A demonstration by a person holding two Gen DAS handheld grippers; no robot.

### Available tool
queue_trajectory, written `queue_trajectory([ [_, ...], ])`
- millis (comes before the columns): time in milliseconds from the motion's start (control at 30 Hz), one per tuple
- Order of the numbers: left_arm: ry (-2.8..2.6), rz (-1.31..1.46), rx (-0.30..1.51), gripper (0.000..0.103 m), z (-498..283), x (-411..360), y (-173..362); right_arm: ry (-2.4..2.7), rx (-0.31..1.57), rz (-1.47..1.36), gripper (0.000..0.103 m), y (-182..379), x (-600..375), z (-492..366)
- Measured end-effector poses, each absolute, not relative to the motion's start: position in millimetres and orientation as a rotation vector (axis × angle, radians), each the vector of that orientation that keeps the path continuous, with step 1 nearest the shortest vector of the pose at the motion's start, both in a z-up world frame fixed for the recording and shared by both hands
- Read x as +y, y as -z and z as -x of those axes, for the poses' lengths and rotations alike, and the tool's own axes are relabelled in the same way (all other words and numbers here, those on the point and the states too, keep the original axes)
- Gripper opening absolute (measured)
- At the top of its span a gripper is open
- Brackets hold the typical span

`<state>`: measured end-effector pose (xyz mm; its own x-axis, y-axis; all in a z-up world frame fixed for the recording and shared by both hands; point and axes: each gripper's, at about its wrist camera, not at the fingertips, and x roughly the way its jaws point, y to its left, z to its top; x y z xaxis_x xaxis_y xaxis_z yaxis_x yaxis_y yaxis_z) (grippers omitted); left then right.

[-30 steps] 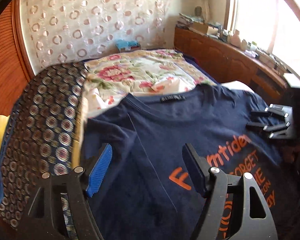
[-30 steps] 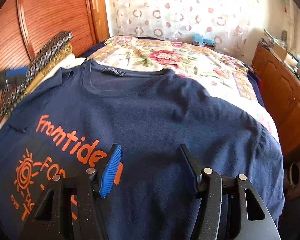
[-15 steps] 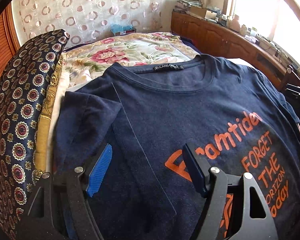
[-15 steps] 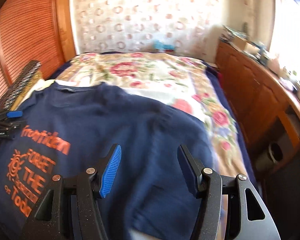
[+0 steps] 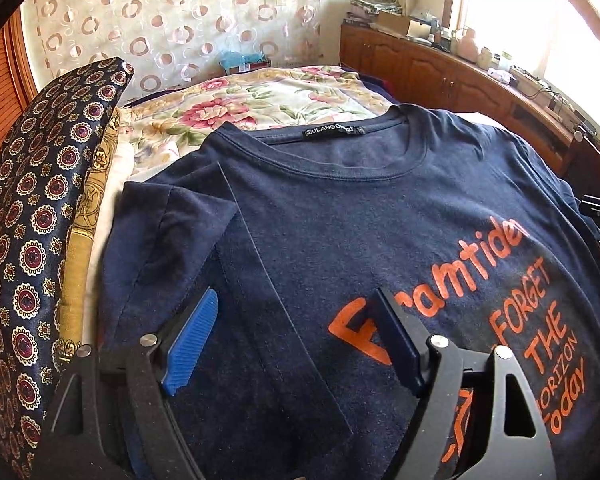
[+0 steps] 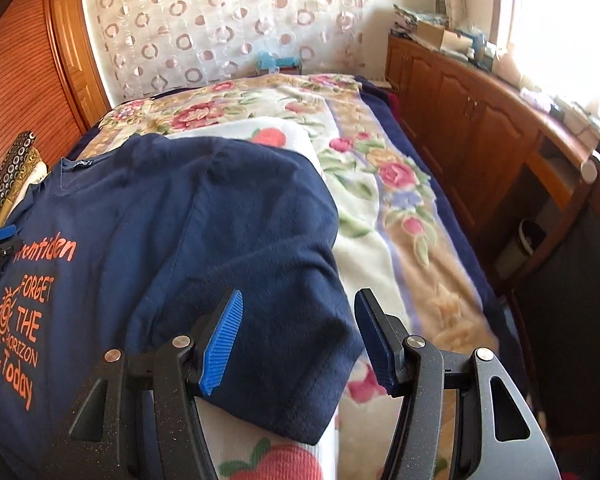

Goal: Fold small clothes

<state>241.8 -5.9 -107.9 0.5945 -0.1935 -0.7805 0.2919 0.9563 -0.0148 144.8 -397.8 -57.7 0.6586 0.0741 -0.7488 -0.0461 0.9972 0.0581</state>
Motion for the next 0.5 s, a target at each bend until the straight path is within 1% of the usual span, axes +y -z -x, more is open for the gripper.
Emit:
queue_trajectory([
  [67,0.284,-0.120,0.892,0.082,-241.8,-5.9,108.0,-0.071,0.860,-0.052,0.060,56.7,-398.9,-144.9],
  [100,0.283,-0.121,0.893,0.082,-242.1,-6.2,108.1,-0.073,0.865,-0.061,0.058,56.2,-399.7,-145.6],
  [167,0.282,-0.120,0.893,0.082,-242.4,-6.6,108.4,-0.084,0.874,-0.072,0.056,55.6,-399.8,-144.7],
  [200,0.282,-0.119,0.894,0.083,-242.5,-6.4,108.5,-0.084,0.878,-0.074,0.053,52.6,-398.2,-145.0],
  [267,0.280,-0.119,0.894,0.083,-242.8,-6.4,108.5,-0.087,0.884,-0.075,0.050,52.5,-397.9,-142.8],
  [333,0.280,-0.119,0.895,0.083,-243.0,-6.3,108.6,-0.082,0.890,-0.070,0.042,51.6,-397.0,-141.5],
  [400,0.279,-0.120,0.895,0.083,-242.9,-6.4,108.6,-0.078,0.891,-0.044,0.026,48.6,-394.8,-140.8],
  [433,0.280,-0.119,0.895,0.083,-242.9,-6.4,108.6,-0.068,0.889,-0.024,0.021,48.4,-393.7,-140.8],
  [467,0.279,-0.120,0.894,0.083,-242.9,-6.4,108.6,-0.054,0.887,0.002,0.013,47.3,-392.0,-139.9],
  [500,0.280,-0.120,0.895,0.084,-242.9,-6.3,108.6,-0.055,0.883,0.018,0.010,45.7,-390.5,-139.6],
])
